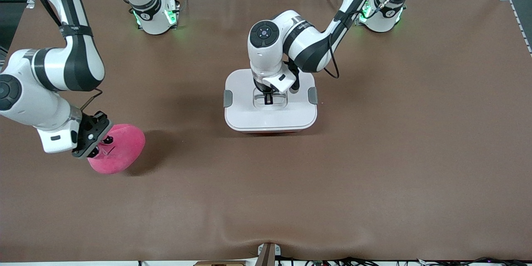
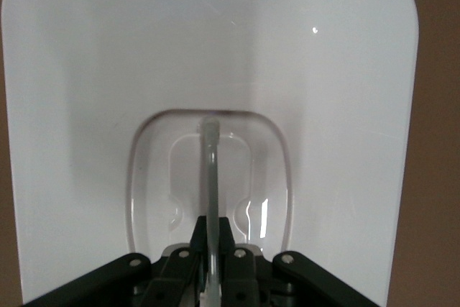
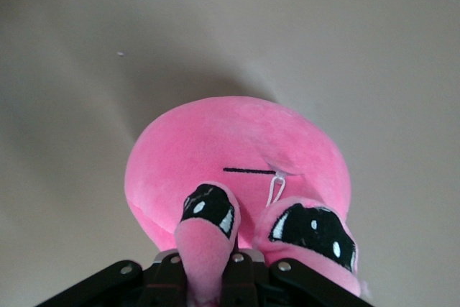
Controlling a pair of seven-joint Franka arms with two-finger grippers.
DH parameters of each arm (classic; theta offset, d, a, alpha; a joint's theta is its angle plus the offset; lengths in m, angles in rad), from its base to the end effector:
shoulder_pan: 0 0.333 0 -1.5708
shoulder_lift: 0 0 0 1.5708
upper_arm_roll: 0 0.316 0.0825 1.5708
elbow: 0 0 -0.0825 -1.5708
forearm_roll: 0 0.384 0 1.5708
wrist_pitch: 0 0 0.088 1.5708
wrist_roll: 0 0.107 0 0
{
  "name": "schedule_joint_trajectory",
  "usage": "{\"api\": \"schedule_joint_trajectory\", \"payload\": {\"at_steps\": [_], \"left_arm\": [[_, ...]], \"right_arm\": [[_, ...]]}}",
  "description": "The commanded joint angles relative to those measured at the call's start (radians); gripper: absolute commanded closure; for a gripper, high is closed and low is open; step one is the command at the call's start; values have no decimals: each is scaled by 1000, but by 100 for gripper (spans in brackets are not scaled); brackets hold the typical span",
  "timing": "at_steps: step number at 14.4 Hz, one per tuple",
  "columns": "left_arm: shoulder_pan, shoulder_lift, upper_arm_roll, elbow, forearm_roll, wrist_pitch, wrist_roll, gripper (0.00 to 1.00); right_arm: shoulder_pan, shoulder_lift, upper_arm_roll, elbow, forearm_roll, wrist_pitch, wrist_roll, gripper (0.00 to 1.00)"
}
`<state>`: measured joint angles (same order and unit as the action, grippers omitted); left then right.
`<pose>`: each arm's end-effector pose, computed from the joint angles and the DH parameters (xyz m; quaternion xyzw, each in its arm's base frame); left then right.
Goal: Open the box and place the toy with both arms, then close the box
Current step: 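Grasp the lid handle with the left gripper while the right gripper lifts the plush, then slide the lid off with the left gripper while the right gripper carries the plush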
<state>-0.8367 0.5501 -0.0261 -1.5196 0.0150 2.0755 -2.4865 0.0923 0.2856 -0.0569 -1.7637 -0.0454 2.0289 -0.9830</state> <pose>0.4585 -0.5300 0.3416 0.6894 0.7244 -0.0005 0.0030 0.6324 0.0224 0.4010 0.8672 0.4971 -0.0218 0.0206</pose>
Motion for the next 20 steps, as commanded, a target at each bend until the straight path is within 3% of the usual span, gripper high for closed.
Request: {"api": "schedule_joint_trajectory", "payload": {"at_steps": [1,7,12,16,20], "left_arm": [[-2,-30,2,-8,22,5,-19,100],[-4,-90,-18,-10,19,-51,-19,100],[14,-111,-20,-13,17,-61,-9,100],[71,-120,-17,-14,22,-66,1,100],[168,-159,-18,-19,22,-97,109,100]], "right_arm": [[70,-35,-4,-2,-22,-39,-19,100],[227,-98,-4,4,-109,-122,-20,100],[334,-120,-4,108,-163,-301,-75,100],[450,-132,-3,125,-260,-354,-91,100],[512,-131,3,125,-268,-361,-106,100]]}}
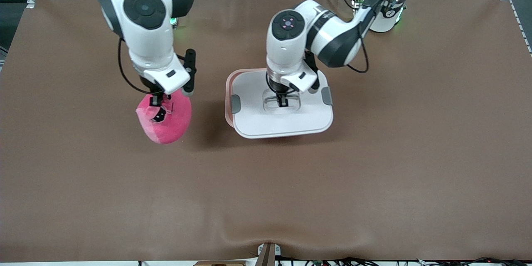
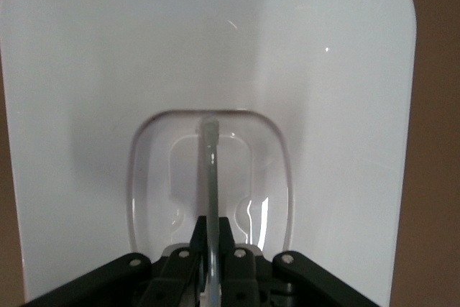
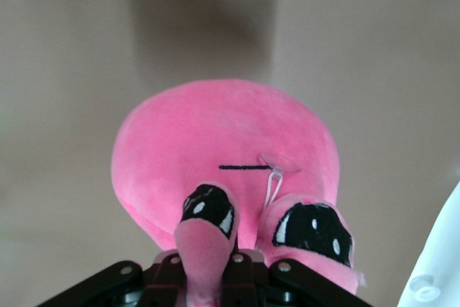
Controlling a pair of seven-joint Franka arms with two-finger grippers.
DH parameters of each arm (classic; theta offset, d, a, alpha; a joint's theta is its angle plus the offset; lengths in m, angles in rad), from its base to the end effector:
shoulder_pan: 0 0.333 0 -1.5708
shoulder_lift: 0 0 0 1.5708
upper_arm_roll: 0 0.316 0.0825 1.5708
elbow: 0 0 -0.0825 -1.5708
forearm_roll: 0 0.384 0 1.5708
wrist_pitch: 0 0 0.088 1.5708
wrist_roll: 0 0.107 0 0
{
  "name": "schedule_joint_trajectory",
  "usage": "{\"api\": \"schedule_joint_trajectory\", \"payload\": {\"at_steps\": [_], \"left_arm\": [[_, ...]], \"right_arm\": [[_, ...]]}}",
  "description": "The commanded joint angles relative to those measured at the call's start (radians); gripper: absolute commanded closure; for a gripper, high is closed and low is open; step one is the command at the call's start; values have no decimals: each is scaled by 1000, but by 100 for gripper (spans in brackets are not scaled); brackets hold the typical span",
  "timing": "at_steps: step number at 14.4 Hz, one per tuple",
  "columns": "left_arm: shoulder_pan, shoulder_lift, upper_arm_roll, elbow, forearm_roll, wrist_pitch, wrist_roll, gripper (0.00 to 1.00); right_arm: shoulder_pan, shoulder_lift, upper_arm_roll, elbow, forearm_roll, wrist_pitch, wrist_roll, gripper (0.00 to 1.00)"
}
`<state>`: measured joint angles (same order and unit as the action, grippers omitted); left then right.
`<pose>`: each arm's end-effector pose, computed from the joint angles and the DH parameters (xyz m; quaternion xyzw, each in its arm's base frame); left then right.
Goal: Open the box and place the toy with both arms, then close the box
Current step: 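Slide the lid off with the left gripper while the right gripper carries the plush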
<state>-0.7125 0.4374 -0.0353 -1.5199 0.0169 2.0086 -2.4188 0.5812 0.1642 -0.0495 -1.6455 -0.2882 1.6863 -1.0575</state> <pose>0.5080 -0.4650 0.4138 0.6717 0.7404 0.0000 0.0258 0.5307 0.2826 0.5077 0.6735 0.7222 -0.0967 0.1245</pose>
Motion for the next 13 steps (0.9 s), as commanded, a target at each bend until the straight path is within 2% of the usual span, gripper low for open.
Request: {"api": "schedule_joint_trajectory", "payload": {"at_steps": [1,4,7,11,13], "left_arm": [[62,-43,-9,-23,20,-30,55,100],[123,-49,-9,-42,20,-30,128,100],[177,-68,-11,-43,20,-31,165,100],[229,-83,-8,-62,21,-36,228,100],[277,-120,-11,-91,20,-36,289,100]], "right_arm": [[47,-8,-4,7,-32,-19,-27,100],[129,-3,-4,7,-97,-54,4,100],[198,3,-6,22,-114,-65,56,100],[305,135,-6,192,-149,-226,151,100],[356,178,-6,225,-183,-263,178,100]]}}
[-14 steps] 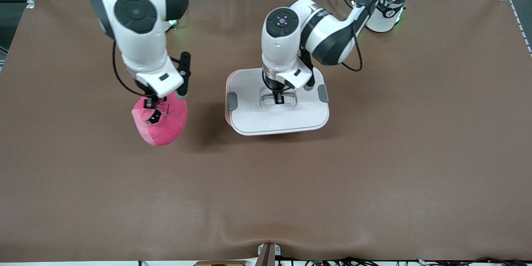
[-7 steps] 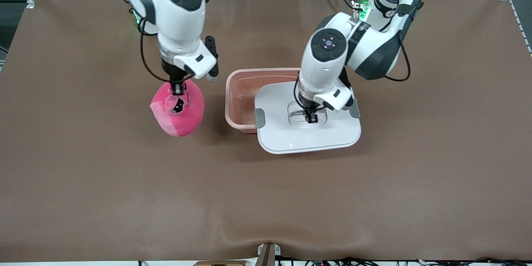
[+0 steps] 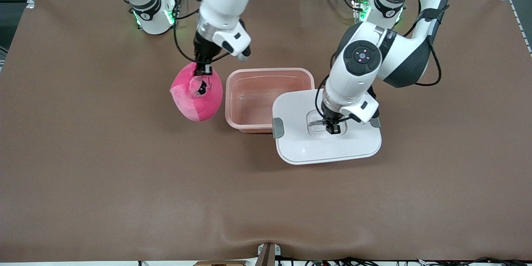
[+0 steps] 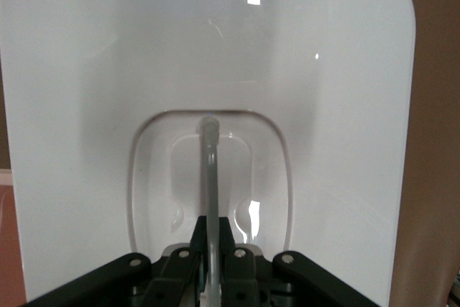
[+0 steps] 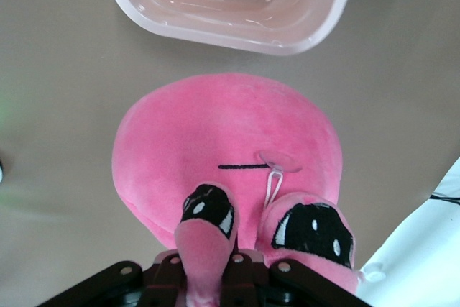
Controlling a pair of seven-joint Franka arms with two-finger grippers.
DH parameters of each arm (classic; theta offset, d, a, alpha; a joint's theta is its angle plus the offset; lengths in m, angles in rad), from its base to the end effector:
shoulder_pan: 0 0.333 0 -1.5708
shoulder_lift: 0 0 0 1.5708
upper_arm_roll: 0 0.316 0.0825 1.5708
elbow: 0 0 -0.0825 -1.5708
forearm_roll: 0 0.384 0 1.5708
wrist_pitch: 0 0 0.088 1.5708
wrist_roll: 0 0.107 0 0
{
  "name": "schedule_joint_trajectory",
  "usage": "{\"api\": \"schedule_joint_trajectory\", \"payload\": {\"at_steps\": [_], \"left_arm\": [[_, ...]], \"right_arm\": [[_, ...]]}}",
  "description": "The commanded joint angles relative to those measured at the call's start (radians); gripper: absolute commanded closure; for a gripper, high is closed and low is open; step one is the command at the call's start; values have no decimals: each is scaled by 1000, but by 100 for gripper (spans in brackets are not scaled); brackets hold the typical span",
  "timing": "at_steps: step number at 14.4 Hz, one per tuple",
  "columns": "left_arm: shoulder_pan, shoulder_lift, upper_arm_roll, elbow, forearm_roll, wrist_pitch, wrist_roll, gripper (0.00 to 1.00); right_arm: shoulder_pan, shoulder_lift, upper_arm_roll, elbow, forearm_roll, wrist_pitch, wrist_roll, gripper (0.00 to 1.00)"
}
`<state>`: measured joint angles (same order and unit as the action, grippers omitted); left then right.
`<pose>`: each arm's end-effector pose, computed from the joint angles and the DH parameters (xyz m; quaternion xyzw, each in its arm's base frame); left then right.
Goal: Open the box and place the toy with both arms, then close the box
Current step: 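Slide the lid off with the left gripper while the right gripper carries the plush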
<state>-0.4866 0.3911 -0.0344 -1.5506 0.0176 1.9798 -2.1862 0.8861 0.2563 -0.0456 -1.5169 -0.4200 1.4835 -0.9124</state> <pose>0.5888 -0.3332 0.4280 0.6743 0.7383 0.0057 0.0184 0.4385 0.4241 0.5041 0.6094 0.7504 -0.1486 0.2086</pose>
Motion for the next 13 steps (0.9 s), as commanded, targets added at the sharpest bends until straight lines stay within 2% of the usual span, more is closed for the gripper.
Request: {"api": "schedule_joint_trajectory", "payload": {"at_steps": [1,6,13], "left_arm": [[69,-84,-12,-71,19,-7,84,100],[149,-129,-12,-118,21,-7,154,100],[253,-170,-13,-166,19,-6,318,100]], "right_arm": [[66,95,-10,96,-62,-58,38,100],[131,158,-10,124,-60,-58,102,100],[155,192,-8,132,-39,-55,147,100]]}}
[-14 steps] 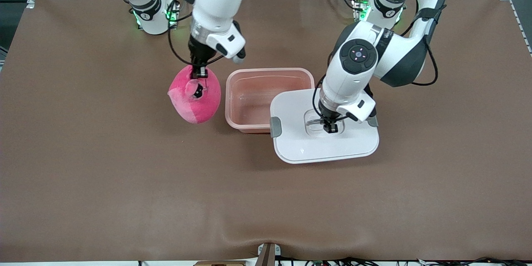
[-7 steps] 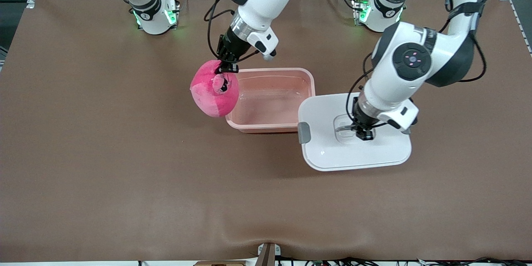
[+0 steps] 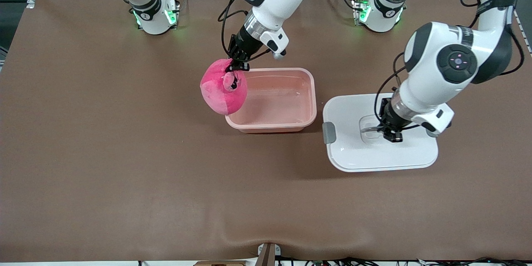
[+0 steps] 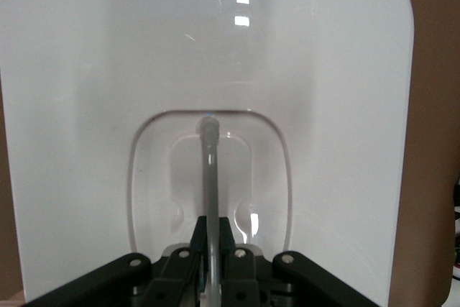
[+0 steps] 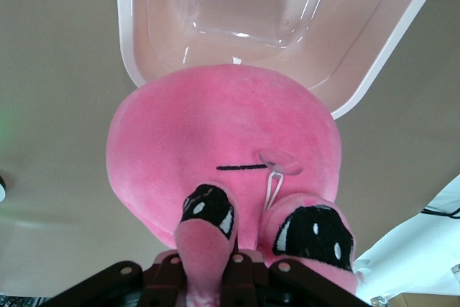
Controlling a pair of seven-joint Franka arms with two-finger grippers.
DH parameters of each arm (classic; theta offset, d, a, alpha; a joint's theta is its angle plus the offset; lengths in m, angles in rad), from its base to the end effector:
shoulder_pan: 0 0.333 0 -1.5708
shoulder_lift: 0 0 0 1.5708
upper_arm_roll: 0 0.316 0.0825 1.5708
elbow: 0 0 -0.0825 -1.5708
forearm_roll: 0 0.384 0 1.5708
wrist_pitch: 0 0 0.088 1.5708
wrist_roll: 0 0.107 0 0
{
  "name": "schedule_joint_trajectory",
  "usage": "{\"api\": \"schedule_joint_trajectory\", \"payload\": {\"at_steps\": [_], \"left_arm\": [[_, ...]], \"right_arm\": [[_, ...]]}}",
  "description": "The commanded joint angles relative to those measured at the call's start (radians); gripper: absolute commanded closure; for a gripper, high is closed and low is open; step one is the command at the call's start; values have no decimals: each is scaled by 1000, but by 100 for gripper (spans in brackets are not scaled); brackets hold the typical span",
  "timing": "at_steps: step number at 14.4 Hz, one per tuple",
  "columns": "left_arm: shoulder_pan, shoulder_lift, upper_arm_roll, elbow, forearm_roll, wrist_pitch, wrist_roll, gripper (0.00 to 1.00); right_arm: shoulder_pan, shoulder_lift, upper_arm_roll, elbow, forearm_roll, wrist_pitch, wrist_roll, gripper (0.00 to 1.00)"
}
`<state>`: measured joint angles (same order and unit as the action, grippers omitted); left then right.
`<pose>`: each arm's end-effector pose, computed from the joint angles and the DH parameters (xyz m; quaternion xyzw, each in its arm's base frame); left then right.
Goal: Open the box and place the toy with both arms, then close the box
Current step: 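Lower the plush into the pink box and open the right gripper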
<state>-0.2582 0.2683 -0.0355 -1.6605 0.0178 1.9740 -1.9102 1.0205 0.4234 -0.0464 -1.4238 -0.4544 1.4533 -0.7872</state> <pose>0.6179 -0.1836 0.4557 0.6924 0.7211 0.0134 0.0186 0.3984 0.5038 0.4418 0.5931 0.7466 -0.1675 0.2507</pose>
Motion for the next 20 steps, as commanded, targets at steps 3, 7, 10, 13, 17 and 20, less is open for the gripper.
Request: {"api": "schedule_joint_trajectory", "payload": {"at_steps": [3,7,10,13,17,20], "left_arm": [[69,-55,-14,-68,19,3,100,100],[94,-64,-12,-79,17,0,154,100],[103,-66,-14,-79,17,0,157,100],[103,-70,-12,-82,17,0,157,100],[102,-66,-14,-82,17,2,157,100],[102,-64,-14,-82,19,3,157,100]], "right_arm": [[10,25,-7,66,-3,-14,13,0],[6,11,-9,114,19,-27,8,0],[4,-6,-15,114,23,-30,5,0],[-61,-29,-18,114,40,-28,14,0],[-274,-55,-16,111,152,-25,16,0],[-368,-55,-16,109,175,-24,66,0]]}}
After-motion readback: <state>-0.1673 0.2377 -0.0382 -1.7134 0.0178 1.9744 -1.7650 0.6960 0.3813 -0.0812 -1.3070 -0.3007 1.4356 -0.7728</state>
